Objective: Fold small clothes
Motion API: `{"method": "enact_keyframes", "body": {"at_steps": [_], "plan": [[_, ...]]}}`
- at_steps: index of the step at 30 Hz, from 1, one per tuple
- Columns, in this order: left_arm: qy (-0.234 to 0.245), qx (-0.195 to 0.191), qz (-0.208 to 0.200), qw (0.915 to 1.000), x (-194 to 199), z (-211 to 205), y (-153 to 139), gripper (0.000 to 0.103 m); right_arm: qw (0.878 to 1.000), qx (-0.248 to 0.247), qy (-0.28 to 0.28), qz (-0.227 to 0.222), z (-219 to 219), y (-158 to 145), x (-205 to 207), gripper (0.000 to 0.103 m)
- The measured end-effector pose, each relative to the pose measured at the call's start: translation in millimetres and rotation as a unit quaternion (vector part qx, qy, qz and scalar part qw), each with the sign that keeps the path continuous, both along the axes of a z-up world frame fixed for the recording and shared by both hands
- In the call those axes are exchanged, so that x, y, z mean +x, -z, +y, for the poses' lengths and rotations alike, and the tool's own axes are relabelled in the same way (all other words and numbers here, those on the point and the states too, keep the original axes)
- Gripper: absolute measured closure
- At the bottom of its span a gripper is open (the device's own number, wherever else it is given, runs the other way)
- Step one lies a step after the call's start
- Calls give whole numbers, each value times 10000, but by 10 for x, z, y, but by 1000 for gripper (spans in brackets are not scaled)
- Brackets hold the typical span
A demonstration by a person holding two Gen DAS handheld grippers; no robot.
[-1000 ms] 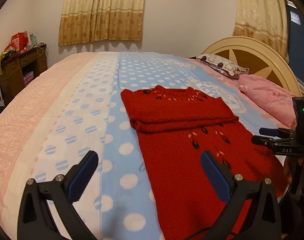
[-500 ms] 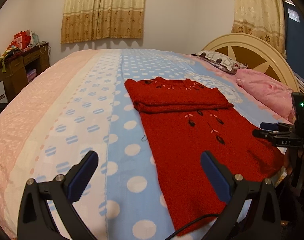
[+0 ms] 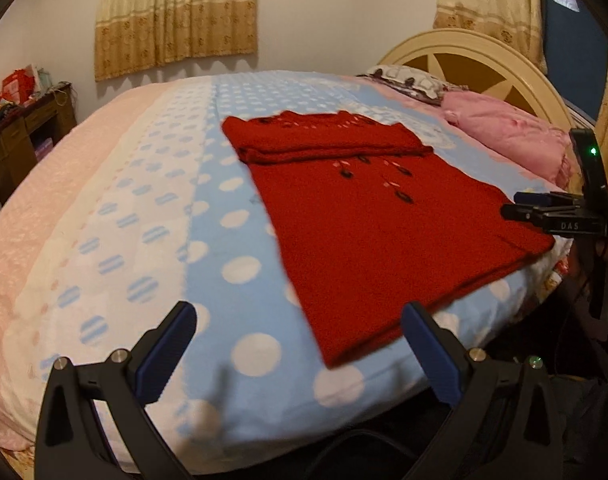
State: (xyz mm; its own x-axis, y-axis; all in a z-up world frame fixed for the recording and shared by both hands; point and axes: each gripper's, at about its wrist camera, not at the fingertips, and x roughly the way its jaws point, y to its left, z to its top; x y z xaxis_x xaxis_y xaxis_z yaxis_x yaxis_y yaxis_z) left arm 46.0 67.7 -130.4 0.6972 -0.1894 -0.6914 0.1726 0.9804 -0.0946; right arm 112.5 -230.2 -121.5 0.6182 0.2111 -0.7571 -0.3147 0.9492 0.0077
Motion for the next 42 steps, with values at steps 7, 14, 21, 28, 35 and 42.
{"method": "enact_keyframes", "body": {"at_steps": [7,14,21,28,35,42], "plan": [[186,-260,329,9989,38,-85,169,0,9999,-101,112,-9,-207,-18,-289,27],[173,-539,487,9972,44,-39,225,0,9989,-65,428,176,-538,99,-494,27],[311,-592,511,9964,60,-113,231,4,9974,293,604,276,-780,135,-559,27],[329,-681,534,9957,131,-124,237,5,9954,652,633,302,-838,150,-501,27],[339,-732,601,9949,148,-126,264,9,9958,671,550,277,-801,175,-507,54],[634,-485,504,9955,85,-252,241,65,9956,785,489,162,-786,195,-519,84]]}}
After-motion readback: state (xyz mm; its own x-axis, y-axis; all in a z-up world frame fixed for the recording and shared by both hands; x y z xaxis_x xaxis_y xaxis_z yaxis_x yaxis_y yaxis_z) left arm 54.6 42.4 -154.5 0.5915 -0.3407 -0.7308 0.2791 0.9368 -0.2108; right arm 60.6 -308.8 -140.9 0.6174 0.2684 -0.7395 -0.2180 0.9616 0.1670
